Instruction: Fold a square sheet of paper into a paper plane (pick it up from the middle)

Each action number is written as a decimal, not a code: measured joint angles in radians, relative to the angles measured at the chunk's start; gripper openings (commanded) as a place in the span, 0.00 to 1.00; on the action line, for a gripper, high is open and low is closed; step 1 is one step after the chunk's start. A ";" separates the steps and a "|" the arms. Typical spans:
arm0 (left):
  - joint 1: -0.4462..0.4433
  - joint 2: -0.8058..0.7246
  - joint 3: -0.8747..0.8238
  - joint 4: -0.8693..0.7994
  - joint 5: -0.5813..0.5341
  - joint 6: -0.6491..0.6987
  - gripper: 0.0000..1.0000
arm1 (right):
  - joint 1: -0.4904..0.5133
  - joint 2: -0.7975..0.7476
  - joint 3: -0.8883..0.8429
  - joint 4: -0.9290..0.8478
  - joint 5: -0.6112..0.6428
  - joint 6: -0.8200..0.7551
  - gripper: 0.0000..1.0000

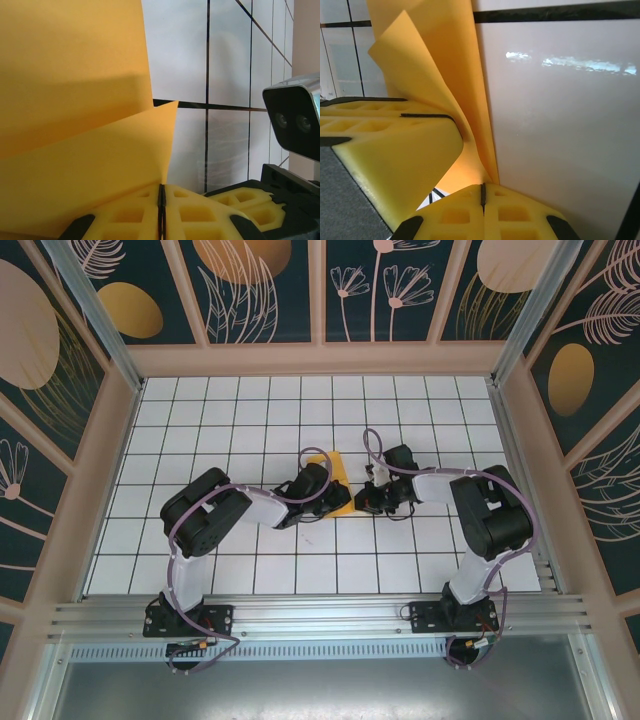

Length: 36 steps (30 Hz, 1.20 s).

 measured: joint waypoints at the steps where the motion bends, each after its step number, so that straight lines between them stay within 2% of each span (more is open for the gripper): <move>1: 0.002 0.000 0.000 0.000 0.000 0.001 0.13 | 0.000 0.000 0.000 0.000 0.002 0.000 0.00; 19: 0.020 -0.004 0.082 -0.172 -0.045 0.041 0.17 | 0.021 0.001 0.016 0.001 0.053 0.000 0.00; 36: 0.060 -0.020 0.094 -0.240 -0.078 0.082 0.18 | 0.024 0.001 0.018 0.008 0.062 0.000 0.00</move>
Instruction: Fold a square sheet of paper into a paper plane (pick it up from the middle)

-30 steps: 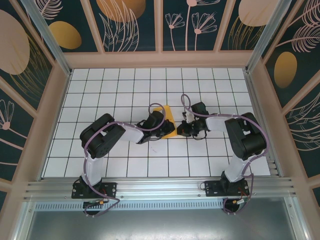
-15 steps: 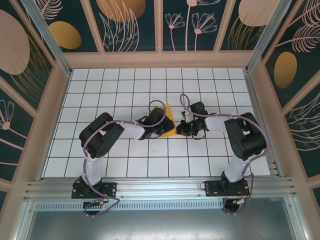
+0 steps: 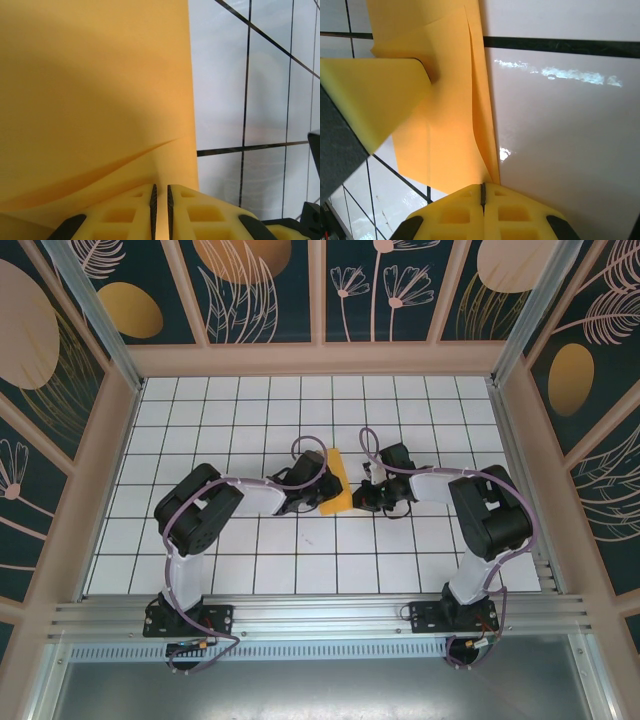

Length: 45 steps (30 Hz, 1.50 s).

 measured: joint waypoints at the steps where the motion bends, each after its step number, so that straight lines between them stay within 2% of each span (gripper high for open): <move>1: 0.003 -0.001 0.000 -0.003 0.000 0.001 0.18 | 0.000 0.000 0.000 0.000 0.000 0.000 0.00; 21: 0.050 -0.009 0.000 -0.018 -0.006 0.048 0.21 | 0.001 0.002 0.000 0.016 0.005 0.000 0.00; 38: 0.108 -0.025 -0.014 -0.031 -0.078 0.130 0.23 | 0.001 0.003 0.000 0.016 0.005 0.000 0.00; 45: 0.140 -0.077 -0.072 -0.029 -0.113 0.156 0.28 | 0.001 0.003 0.000 0.018 0.005 0.000 0.00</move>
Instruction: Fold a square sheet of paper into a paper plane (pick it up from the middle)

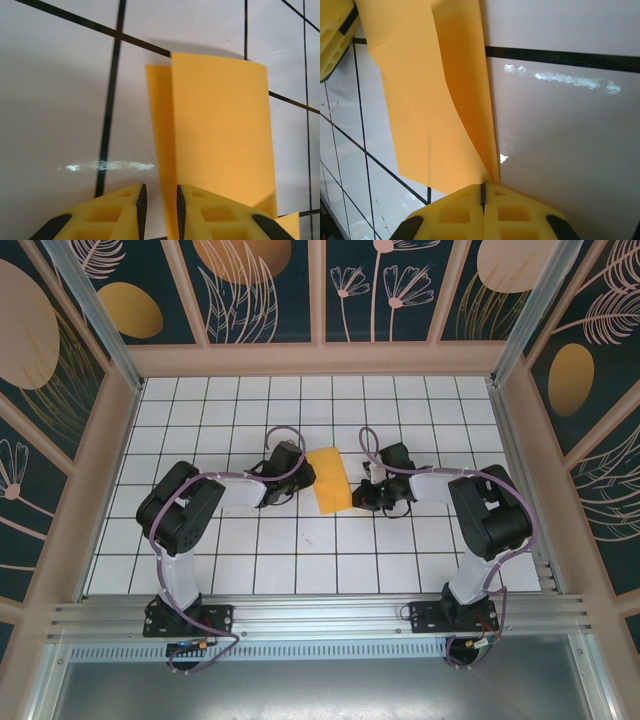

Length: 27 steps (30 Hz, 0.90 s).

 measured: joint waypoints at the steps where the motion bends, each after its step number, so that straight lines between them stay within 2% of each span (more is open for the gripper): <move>1: 0.002 -0.008 -0.003 -0.004 0.001 0.002 0.28 | 0.000 0.000 0.000 0.000 0.000 0.000 0.00; 4: 0.007 -0.041 -0.012 0.005 0.018 0.003 0.25 | 0.000 0.000 0.000 0.000 0.000 0.000 0.00; 8: 0.004 -0.079 -0.024 0.074 0.115 -0.023 0.18 | 0.000 0.000 0.000 0.000 -0.001 0.000 0.00; 17: -0.064 -0.024 -0.026 0.197 0.294 -0.079 0.16 | 0.000 0.000 0.001 0.000 -0.002 0.000 0.00; 27: -0.072 0.068 -0.032 0.206 0.307 -0.117 0.14 | 0.000 -0.006 0.003 -0.005 -0.012 0.000 0.00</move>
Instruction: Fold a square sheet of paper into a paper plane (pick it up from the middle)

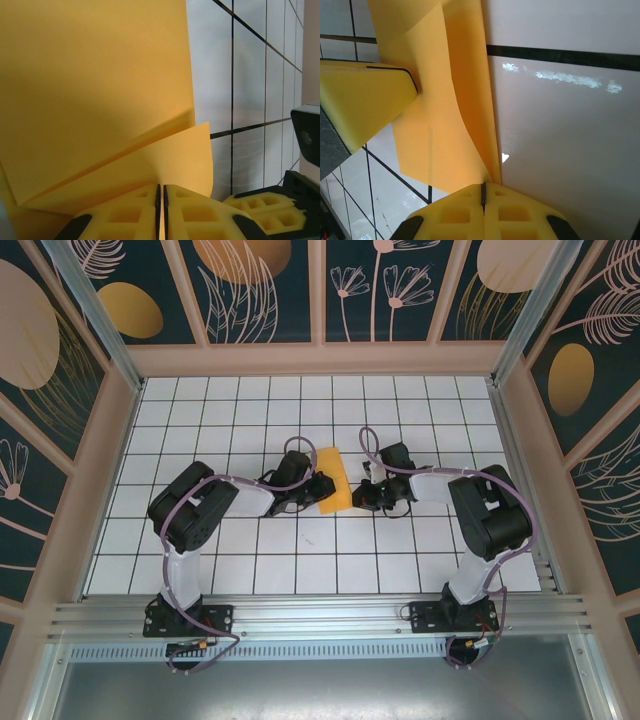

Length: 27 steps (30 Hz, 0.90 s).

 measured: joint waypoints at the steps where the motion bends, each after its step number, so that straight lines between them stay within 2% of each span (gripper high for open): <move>1: 0.000 0.000 0.000 0.001 0.000 0.000 0.14 | 0.000 -0.004 0.001 -0.008 0.000 0.000 0.00; 9: 0.000 0.002 0.000 0.002 -0.001 0.000 0.14 | 0.023 -0.006 0.074 -0.067 -0.061 -0.007 0.00; 13: 0.000 0.002 0.000 0.002 -0.001 0.000 0.14 | 0.043 0.041 0.150 -0.066 -0.074 -0.007 0.00; 19: 0.001 0.002 0.000 0.002 -0.001 0.000 0.14 | 0.047 0.138 0.203 -0.077 -0.069 -0.007 0.00; 27: 0.001 0.002 0.000 0.002 -0.003 0.000 0.14 | 0.060 0.156 0.227 -0.119 -0.013 -0.010 0.00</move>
